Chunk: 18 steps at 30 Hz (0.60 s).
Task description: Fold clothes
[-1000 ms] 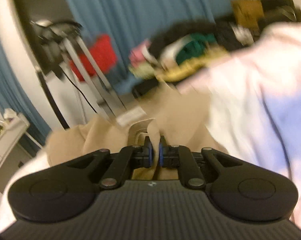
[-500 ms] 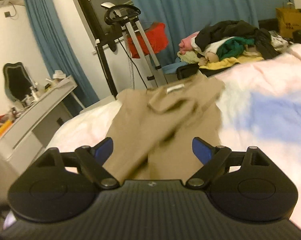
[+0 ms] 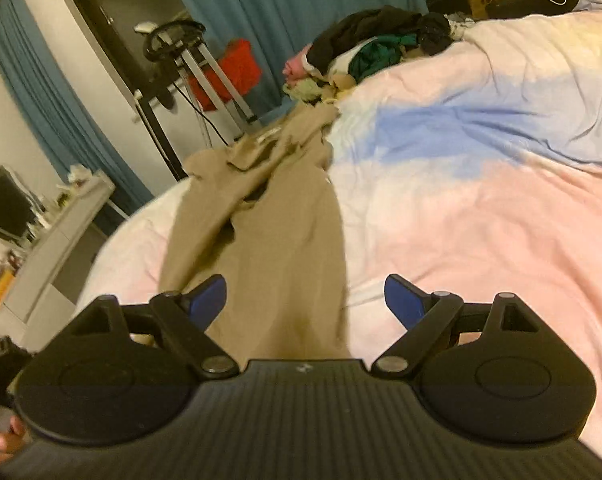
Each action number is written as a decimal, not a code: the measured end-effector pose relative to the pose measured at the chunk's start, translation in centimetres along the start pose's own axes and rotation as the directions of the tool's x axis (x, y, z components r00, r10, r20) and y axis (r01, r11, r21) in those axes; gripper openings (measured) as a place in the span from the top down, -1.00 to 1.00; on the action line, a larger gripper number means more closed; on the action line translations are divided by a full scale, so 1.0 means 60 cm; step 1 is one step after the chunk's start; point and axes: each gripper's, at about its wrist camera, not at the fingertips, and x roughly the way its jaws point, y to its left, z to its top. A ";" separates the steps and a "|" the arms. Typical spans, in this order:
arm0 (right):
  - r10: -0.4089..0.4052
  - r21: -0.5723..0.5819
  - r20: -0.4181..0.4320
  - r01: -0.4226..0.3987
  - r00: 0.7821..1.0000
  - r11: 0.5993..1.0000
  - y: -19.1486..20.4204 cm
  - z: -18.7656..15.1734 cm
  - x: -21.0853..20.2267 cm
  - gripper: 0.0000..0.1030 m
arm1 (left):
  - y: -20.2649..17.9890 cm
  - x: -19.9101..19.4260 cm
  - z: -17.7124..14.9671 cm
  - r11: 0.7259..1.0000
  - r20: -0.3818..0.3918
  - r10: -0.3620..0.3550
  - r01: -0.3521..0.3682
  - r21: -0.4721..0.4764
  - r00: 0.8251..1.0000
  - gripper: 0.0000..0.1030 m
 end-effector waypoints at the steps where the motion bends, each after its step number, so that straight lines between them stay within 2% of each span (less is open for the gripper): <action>1: -0.002 0.002 -0.012 0.002 1.000 1.000 -0.004 -0.001 0.007 -0.70 | 0.005 0.004 -0.003 1.000 -0.012 0.024 -0.024 -0.015 1.000 -0.65; 3: 0.011 0.007 -0.035 -0.010 0.999 1.000 -0.008 -0.006 0.015 -0.70 | 0.007 0.009 -0.007 0.998 -0.029 0.060 -0.061 -0.032 0.998 -0.48; 5: 0.024 0.003 -0.042 -0.024 0.999 1.000 -0.009 -0.009 0.019 -0.70 | 0.010 0.015 -0.011 0.994 -0.045 0.095 -0.097 -0.049 0.994 -0.40; 9: 0.037 0.015 -0.043 -0.037 0.998 0.999 -0.017 -0.010 0.023 -0.70 | 0.004 0.023 -0.019 0.988 -0.075 0.143 -0.147 -0.045 0.987 0.10; 10: 0.046 0.038 -0.046 -0.044 0.998 0.998 -0.023 -0.010 0.023 -0.70 | 0.001 0.023 -0.021 0.987 -0.079 0.152 -0.156 -0.036 0.985 0.19; 12: 0.066 0.088 -0.052 -0.061 0.996 0.994 -0.035 -0.009 0.023 -0.70 | -0.004 0.020 -0.027 0.985 -0.084 0.170 -0.172 -0.016 0.982 0.52; 14: 0.080 0.133 -0.052 -0.073 0.995 0.988 -0.047 -0.009 0.019 -0.70 | -0.010 0.008 -0.036 0.985 -0.079 0.174 -0.174 0.007 0.982 0.70; 15: 0.085 0.147 -0.049 -0.077 0.995 0.986 -0.050 -0.008 0.017 -0.70 | -0.015 0.001 -0.041 0.985 -0.075 0.173 -0.172 0.021 0.982 0.78; 18: 0.100 0.162 -0.028 -0.094 0.995 0.982 -0.052 -0.004 0.010 -0.70 | -0.044 -0.035 -0.061 0.978 -0.018 0.173 -0.169 0.121 0.985 0.80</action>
